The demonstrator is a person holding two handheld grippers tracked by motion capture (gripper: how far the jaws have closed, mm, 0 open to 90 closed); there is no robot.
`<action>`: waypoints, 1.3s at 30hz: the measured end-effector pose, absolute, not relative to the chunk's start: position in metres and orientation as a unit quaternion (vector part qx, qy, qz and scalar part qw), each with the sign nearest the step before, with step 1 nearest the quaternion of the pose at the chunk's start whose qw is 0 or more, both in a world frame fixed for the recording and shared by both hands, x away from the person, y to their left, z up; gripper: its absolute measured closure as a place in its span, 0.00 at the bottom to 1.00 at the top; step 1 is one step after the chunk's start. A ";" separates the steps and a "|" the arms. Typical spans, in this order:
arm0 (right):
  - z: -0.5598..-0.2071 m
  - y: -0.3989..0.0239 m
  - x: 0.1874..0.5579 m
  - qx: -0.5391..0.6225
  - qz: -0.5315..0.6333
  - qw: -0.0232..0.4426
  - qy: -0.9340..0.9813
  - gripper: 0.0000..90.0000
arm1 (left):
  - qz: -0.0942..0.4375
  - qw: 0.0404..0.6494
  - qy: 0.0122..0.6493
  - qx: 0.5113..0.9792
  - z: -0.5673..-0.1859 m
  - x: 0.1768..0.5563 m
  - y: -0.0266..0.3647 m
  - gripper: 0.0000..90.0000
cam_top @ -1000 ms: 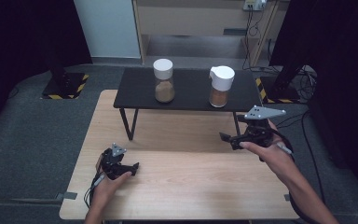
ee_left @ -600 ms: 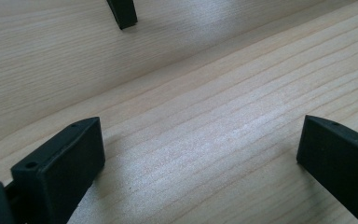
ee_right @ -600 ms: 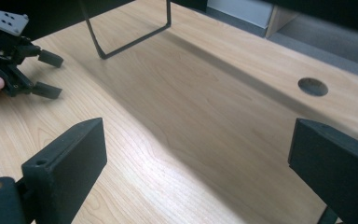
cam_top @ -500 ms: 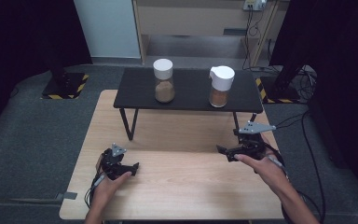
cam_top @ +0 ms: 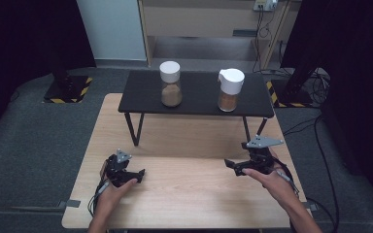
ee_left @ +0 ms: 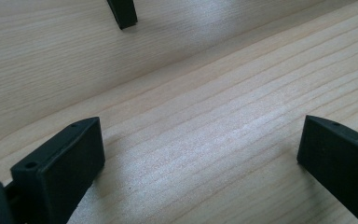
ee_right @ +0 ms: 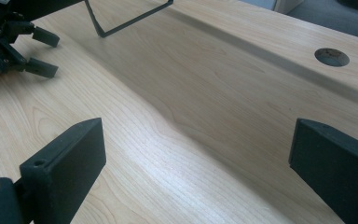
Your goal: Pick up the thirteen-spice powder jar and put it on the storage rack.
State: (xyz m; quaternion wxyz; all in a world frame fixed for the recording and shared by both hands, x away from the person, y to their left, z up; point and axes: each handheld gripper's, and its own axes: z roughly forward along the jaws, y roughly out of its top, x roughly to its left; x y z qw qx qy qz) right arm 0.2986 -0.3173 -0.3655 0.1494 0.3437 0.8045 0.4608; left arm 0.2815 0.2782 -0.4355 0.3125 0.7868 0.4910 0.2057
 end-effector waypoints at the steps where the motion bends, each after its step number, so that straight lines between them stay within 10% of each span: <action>1: -0.367 -0.318 0.298 0.344 0.461 0.149 0.804 0.05 | 0.206 0.312 0.491 0.787 -0.435 0.282 0.278 0.00; 39: -0.419 -0.350 0.279 0.382 0.437 0.154 0.799 0.05 | 0.206 0.313 0.491 0.786 -0.436 0.281 0.278 0.00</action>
